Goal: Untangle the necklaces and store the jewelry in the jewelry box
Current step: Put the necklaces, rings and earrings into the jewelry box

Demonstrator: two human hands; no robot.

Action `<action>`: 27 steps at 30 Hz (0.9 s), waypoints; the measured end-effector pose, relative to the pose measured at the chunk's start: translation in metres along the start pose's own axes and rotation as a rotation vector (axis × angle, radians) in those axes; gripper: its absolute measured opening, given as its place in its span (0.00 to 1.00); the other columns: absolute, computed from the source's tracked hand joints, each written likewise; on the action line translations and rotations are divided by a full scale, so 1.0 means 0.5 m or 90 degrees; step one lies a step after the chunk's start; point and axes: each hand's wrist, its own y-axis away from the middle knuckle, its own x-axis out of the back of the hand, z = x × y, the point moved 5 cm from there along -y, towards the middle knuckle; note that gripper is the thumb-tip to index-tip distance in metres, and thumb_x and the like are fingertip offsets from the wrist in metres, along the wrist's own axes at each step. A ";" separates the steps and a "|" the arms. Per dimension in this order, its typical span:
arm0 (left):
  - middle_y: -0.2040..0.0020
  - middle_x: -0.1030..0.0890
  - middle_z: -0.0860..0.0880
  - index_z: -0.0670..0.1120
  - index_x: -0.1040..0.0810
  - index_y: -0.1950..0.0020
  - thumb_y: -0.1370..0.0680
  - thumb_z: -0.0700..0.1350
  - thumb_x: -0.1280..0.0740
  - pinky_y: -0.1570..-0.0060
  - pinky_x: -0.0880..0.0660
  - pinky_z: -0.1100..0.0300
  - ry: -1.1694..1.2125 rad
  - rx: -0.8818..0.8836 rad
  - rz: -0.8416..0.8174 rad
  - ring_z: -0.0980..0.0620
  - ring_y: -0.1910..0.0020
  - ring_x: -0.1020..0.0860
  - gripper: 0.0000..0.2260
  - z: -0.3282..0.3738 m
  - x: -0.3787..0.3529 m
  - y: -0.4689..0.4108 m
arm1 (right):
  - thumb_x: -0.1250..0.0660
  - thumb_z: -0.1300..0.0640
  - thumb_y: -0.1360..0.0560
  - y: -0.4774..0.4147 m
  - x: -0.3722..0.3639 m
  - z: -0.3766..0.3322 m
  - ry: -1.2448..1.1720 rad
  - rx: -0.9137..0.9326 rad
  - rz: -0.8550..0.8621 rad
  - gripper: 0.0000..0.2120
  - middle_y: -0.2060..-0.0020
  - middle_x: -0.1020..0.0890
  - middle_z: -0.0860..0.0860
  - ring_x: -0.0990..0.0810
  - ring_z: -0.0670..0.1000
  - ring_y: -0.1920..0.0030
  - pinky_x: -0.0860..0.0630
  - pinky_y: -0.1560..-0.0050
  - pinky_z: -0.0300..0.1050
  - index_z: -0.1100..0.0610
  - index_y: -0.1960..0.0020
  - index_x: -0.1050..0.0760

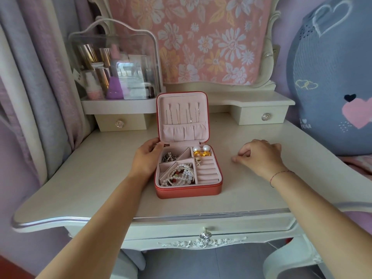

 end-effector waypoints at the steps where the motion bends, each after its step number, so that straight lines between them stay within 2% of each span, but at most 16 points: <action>1: 0.50 0.15 0.51 0.53 0.19 0.49 0.20 0.44 0.36 0.39 0.25 0.47 -0.001 0.000 -0.001 0.49 0.47 0.18 0.07 -0.001 0.000 0.000 | 0.29 0.41 0.31 0.001 -0.002 -0.005 -0.011 0.004 -0.004 0.11 0.62 0.21 0.44 0.26 0.49 0.50 0.43 0.54 0.46 0.48 0.60 0.19; 5: 0.50 0.15 0.50 0.55 0.19 0.52 0.20 0.44 0.36 0.39 0.25 0.45 -0.001 0.002 -0.001 0.48 0.47 0.18 0.08 -0.004 0.002 -0.002 | 0.27 0.45 0.30 -0.001 -0.010 -0.012 -0.065 0.014 -0.021 0.06 0.62 0.23 0.43 0.25 0.49 0.49 0.44 0.52 0.46 0.46 0.61 0.21; 8: 0.51 0.15 0.51 0.55 0.19 0.52 0.20 0.44 0.36 0.38 0.25 0.45 0.007 0.006 -0.001 0.48 0.47 0.18 0.08 -0.006 0.002 -0.002 | 0.27 0.48 0.29 -0.001 -0.015 -0.016 -0.086 0.024 -0.032 0.06 0.61 0.23 0.44 0.24 0.49 0.51 0.44 0.52 0.45 0.46 0.62 0.23; 11: 0.51 0.15 0.51 0.55 0.19 0.52 0.20 0.44 0.36 0.38 0.25 0.45 0.006 0.002 -0.002 0.48 0.47 0.18 0.08 -0.005 0.002 -0.001 | 0.27 0.46 0.29 -0.002 -0.016 -0.008 -0.126 0.008 -0.038 0.09 0.60 0.24 0.42 0.25 0.47 0.52 0.44 0.53 0.45 0.46 0.55 0.25; 14: 0.50 0.15 0.50 0.54 0.19 0.52 0.20 0.44 0.36 0.38 0.25 0.45 0.008 0.001 -0.001 0.48 0.46 0.18 0.08 -0.005 0.001 -0.002 | 0.31 0.47 0.26 -0.007 -0.002 0.010 -0.152 -0.017 -0.027 0.05 0.59 0.23 0.43 0.25 0.47 0.52 0.44 0.53 0.45 0.48 0.53 0.21; 17: 0.51 0.15 0.51 0.55 0.19 0.52 0.20 0.44 0.35 0.39 0.25 0.45 0.007 -0.003 0.001 0.48 0.47 0.18 0.08 -0.006 0.002 -0.005 | 0.35 0.49 0.23 -0.010 0.008 0.018 -0.124 -0.022 -0.012 0.08 0.57 0.21 0.44 0.25 0.49 0.50 0.43 0.52 0.47 0.49 0.55 0.18; 22: 0.52 0.15 0.52 0.54 0.19 0.51 0.19 0.44 0.36 0.39 0.25 0.46 0.010 -0.004 0.001 0.49 0.48 0.18 0.08 -0.004 0.000 -0.001 | 0.29 0.44 0.29 -0.005 -0.011 -0.004 -0.115 -0.031 -0.048 0.06 0.64 0.24 0.40 0.27 0.44 0.55 0.44 0.52 0.46 0.46 0.58 0.19; 24: 0.53 0.16 0.53 0.53 0.19 0.50 0.19 0.43 0.36 0.39 0.25 0.47 0.011 -0.006 0.004 0.50 0.49 0.18 0.07 -0.001 -0.001 0.000 | 0.28 0.45 0.30 -0.004 -0.018 -0.010 -0.130 -0.037 -0.061 0.07 0.66 0.24 0.40 0.26 0.45 0.55 0.44 0.52 0.46 0.47 0.57 0.19; 27: 0.52 0.16 0.52 0.50 0.20 0.47 0.19 0.43 0.37 0.39 0.25 0.49 0.012 -0.002 0.006 0.50 0.49 0.19 0.07 0.002 -0.001 0.002 | 0.26 0.47 0.30 -0.007 -0.021 -0.017 -0.158 -0.048 -0.095 0.07 0.64 0.21 0.41 0.25 0.46 0.55 0.43 0.51 0.46 0.49 0.57 0.19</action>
